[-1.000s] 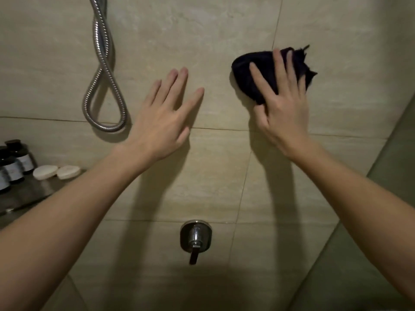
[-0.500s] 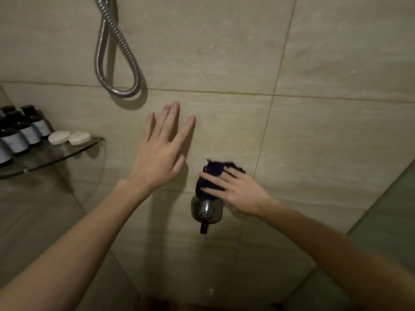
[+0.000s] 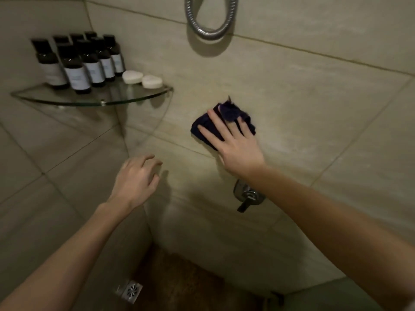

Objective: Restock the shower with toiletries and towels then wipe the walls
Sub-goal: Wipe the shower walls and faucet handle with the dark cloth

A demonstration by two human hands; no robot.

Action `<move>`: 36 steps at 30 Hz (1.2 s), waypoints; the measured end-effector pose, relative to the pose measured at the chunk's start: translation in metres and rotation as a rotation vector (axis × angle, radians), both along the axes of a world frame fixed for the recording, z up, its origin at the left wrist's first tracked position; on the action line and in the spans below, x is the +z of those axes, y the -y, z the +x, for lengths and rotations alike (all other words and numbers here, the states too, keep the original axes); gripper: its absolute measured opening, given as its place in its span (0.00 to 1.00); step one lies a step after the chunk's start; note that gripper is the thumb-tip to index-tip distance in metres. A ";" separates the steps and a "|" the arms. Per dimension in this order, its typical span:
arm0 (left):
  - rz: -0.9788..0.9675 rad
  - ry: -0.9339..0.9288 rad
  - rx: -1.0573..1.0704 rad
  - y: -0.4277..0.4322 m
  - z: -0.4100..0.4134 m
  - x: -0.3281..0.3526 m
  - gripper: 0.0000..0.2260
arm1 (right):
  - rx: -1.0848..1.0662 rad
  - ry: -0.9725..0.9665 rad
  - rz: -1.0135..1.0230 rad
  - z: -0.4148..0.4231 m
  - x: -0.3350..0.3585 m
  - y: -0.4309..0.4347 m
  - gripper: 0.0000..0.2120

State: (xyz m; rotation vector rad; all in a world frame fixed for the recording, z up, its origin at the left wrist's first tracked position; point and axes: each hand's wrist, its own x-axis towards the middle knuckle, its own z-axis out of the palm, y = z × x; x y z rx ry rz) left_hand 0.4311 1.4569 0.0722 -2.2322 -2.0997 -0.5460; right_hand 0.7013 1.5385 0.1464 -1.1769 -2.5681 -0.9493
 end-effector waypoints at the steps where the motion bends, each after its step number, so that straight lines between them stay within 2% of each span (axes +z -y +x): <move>1: -0.026 -0.003 0.029 0.004 -0.012 -0.004 0.18 | 0.013 0.038 -0.048 -0.005 -0.019 0.000 0.32; 3: -0.029 -0.042 0.052 0.011 -0.036 -0.011 0.17 | 0.034 0.201 -0.148 -0.006 -0.062 0.003 0.33; 5: -0.030 -0.161 0.059 0.017 -0.063 -0.015 0.18 | -0.008 0.471 -0.229 0.002 -0.099 0.008 0.35; 7: -0.089 -0.350 0.051 0.021 -0.092 -0.021 0.22 | -0.069 0.707 -0.285 0.010 -0.121 0.014 0.34; 11: -0.207 -0.821 -0.008 0.030 -0.130 -0.025 0.28 | -0.069 0.976 -0.294 0.004 -0.127 0.012 0.34; 14: -0.255 -1.085 -0.022 0.031 -0.154 -0.040 0.27 | -0.039 1.119 -0.271 -0.006 -0.131 -0.001 0.33; 17: -0.257 -1.245 -0.008 0.030 -0.174 -0.049 0.28 | -0.010 1.161 -0.263 -0.020 -0.147 -0.010 0.33; 22: -0.274 -1.285 -0.067 0.030 -0.188 -0.059 0.32 | 0.013 1.263 -0.234 -0.053 -0.210 -0.009 0.36; 25: -0.236 -1.320 -0.085 0.029 -0.191 -0.062 0.34 | 0.061 1.324 -0.236 -0.073 -0.229 -0.022 0.31; 27: -0.219 -1.322 -0.087 0.031 -0.192 -0.062 0.34 | 0.140 1.315 -0.268 -0.089 -0.228 -0.033 0.26; 28: -0.206 -1.330 -0.090 0.031 -0.193 -0.062 0.33 | 0.191 1.250 -0.284 -0.096 -0.226 -0.040 0.25; 30: -0.196 -1.327 -0.093 0.031 -0.193 -0.060 0.32 | 0.292 1.070 -0.241 -0.113 -0.218 -0.055 0.21; 33: -0.203 -1.320 -0.083 0.032 -0.188 -0.055 0.31 | 0.331 0.767 -0.236 -0.144 -0.186 -0.073 0.18; 36: -0.207 -1.321 -0.081 0.034 -0.185 -0.050 0.32 | 0.276 0.578 -0.061 -0.178 -0.154 -0.081 0.23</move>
